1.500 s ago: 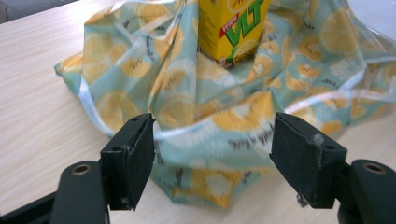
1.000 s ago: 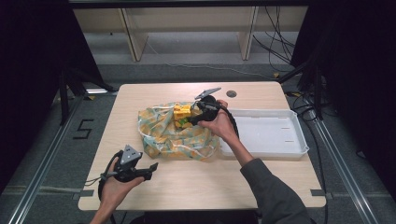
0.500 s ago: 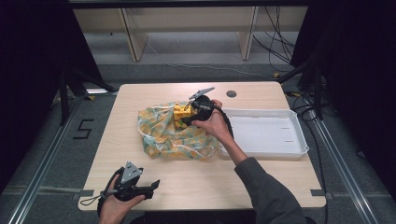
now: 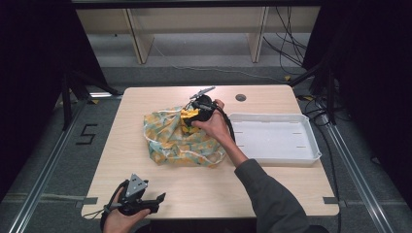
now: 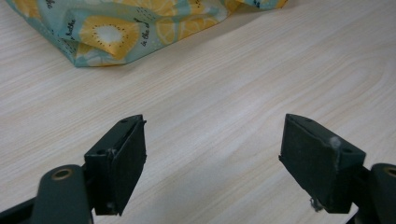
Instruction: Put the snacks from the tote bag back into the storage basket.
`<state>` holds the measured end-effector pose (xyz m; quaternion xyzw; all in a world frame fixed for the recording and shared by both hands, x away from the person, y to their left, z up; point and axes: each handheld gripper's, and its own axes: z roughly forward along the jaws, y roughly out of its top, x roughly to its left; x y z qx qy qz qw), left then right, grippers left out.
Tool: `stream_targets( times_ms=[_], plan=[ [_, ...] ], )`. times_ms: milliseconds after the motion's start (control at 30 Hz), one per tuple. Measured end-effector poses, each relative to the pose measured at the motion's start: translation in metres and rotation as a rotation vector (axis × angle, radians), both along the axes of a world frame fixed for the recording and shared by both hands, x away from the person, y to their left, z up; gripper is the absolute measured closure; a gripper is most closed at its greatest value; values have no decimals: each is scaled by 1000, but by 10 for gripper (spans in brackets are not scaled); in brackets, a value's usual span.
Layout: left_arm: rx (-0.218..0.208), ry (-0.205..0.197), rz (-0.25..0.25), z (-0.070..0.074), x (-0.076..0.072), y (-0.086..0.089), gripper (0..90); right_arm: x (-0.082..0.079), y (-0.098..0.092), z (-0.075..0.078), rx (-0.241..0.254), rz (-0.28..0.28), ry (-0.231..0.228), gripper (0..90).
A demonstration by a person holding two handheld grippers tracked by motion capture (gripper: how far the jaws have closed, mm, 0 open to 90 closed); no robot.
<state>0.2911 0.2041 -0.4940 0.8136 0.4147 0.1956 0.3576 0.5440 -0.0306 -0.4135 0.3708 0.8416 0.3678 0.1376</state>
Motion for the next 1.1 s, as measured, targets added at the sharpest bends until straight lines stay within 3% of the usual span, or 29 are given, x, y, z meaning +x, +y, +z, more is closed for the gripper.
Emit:
stream_targets(
  times_ms=[100, 167, 300, 400, 500, 567, 600, 700, 833, 867, 900, 967, 1033, 1067, 1100],
  plan=[
    [-18, 4, 1, -1, -1, -2, 220, 3, 6, -1, -19, -29, 14, 165],
    [14, 0, -17, 0, -1, -1, 221, 6, 9, -5, -28, -33, 16, 166],
    [-5, 3, -1, -1, -1, -2, 222, 10, 16, -11, -35, -61, 31, 162],
    [16, -9, -18, 0, -1, -1, 222, 13, 17, -13, -28, -76, 34, 160],
    [10, -16, -12, 1, -1, -1, 226, 17, 19, -16, -25, -82, 32, 158],
    [-27, -26, 17, -1, -1, -3, 227, 19, 23, -20, -11, -90, 32, 158],
    [4, -9, -1, 1, -1, 0, 227, 20, 23, -20, -32, -85, 37, 159],
    [-25, -26, 21, -1, -1, -3, 228, 21, 27, -23, -43, -106, 39, 161],
    [-29, -25, 21, -1, -1, -3, 229, 22, 29, -25, -51, -101, 34, 160],
    [10, -16, 0, 1, -1, 1, 229, 23, 30, -27, -48, -99, 35, 162],
    [-19, -28, 18, 0, -1, -1, 229, 24, 31, -28, -49, -98, 36, 163],
    [-22, -28, 20, 0, -1, -1, 229, 23, 31, -28, -49, -100, 41, 171],
    [-10, -16, 9, -1, -1, -2, 230, 25, 31, -30, -74, -100, 14, 189],
    [22, -16, -15, 0, -1, -1, 231, 25, 31, -30, -63, -93, 20, 190],
    [23, -2, -10, 0, -1, -2, 231, 23, 31, -29, -54, -101, 35, 192]
  ],
)
